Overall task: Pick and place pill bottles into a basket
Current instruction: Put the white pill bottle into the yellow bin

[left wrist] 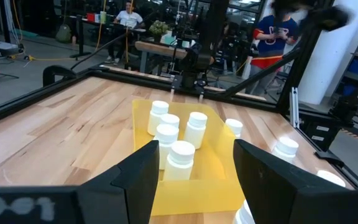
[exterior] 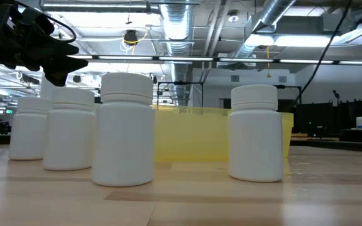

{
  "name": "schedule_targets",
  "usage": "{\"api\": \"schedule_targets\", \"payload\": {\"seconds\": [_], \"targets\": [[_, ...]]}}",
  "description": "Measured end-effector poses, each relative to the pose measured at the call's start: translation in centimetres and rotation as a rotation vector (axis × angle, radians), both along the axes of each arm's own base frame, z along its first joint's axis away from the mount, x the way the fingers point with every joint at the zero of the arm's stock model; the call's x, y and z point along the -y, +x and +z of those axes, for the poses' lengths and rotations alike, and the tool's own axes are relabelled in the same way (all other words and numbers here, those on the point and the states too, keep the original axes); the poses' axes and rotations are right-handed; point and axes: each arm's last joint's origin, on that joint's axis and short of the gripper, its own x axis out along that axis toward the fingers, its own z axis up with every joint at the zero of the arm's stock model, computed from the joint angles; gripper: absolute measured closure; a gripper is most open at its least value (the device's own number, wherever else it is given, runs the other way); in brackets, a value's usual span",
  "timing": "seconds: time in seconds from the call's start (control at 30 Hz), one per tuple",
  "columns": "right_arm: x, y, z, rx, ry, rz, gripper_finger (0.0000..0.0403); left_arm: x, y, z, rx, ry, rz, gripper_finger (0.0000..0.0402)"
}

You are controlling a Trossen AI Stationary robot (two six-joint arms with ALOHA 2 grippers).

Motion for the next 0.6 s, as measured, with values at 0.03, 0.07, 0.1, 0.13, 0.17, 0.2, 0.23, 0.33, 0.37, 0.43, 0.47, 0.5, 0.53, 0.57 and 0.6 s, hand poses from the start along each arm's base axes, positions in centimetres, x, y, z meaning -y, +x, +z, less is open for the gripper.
{"api": "schedule_targets", "payload": {"seconds": [0.03, 0.07, 0.1, 0.13, 0.17, 0.2, 0.23, 0.33, 0.37, 0.43, 0.47, 0.5, 0.53, 0.57, 0.6], "targets": [[0.7, -1.0, -0.8, -0.019, -0.024, -0.033, 0.0246, 0.0, 0.0, 0.0, 0.000, 0.000, 0.000, 0.0207], [1.4, -2.1, -1.8, -0.039, -0.040, -0.076, 0.0246, 0.0, 0.0, 0.0, 0.000, 0.000, 0.000, 0.0207], [2.3, -3.0, -2.9, -0.053, -0.052, -0.128, 0.0247, 0.0, 0.0, 0.0, 0.000, 0.000, 0.000, 0.0207], [3.1, -4.0, -3.9, -0.052, -0.054, -0.188, 0.0248, 0.0, 0.0, 0.0, 0.001, 0.000, 0.000, 0.0207], [4.0, -5.0, -4.9, -0.033, -0.043, -0.257, 0.0249, 0.0, 0.0, 0.0, 0.000, 0.000, 0.000, 0.0207], [4.7, -5.9, -6.0, 0.002, -0.023, -0.329, 0.0250, 0.0, 0.0, 0.0, 0.000, 0.000, 0.000, 0.0207], [5.3, -6.6, -7.0, 0.051, 0.012, -0.409, 0.0251, 0.0, 0.0, 0.0, 0.000, 0.000, 0.000, 0.0207], [6.2, -7.0, -9.7, 0.237, 0.198, -0.612, 0.0253, 0.0, 0.0, 0.0, 0.001, 0.000, 0.000, 0.0207], [6.3, -6.7, -10.3, 0.293, 0.265, -0.650, 0.0254, 0.0, 0.0, 0.0, 0.000, 0.000, 0.000, 0.0207], [6.5, -6.0, -10.9, 0.363, 0.358, -0.683, 0.0255, 0.0, 0.0, 0.0, 0.000, 0.000, 0.000, 0.0207], [6.7, -5.6, -10.9, 0.379, 0.378, -0.699, 0.0255, 0.0, 0.0, 0.0, 0.000, 0.000, 0.000, 0.0207], [6.9, -5.2, -11.0, 0.378, 0.391, -0.716, 0.0255, 0.0, 0.0, 0.0, 0.001, 0.000, 0.000, 0.0207], [7.3, -4.7, -11.1, 0.358, 0.397, -0.725, 0.0254, 0.0, 0.0, 0.0, 0.000, 0.000, 0.000, 0.0207], [7.6, -4.3, -11.3, 0.324, 0.405, -0.725, 0.0252, 0.0, 0.0, 0.0, 0.000, 0.000, 0.000, 0.0207], [7.9, -3.8, -11.5, 0.288, 0.418, -0.727, 0.0249, 0.0, 0.0, 0.0, 0.001, 0.000, 0.000, 0.0207]]}}
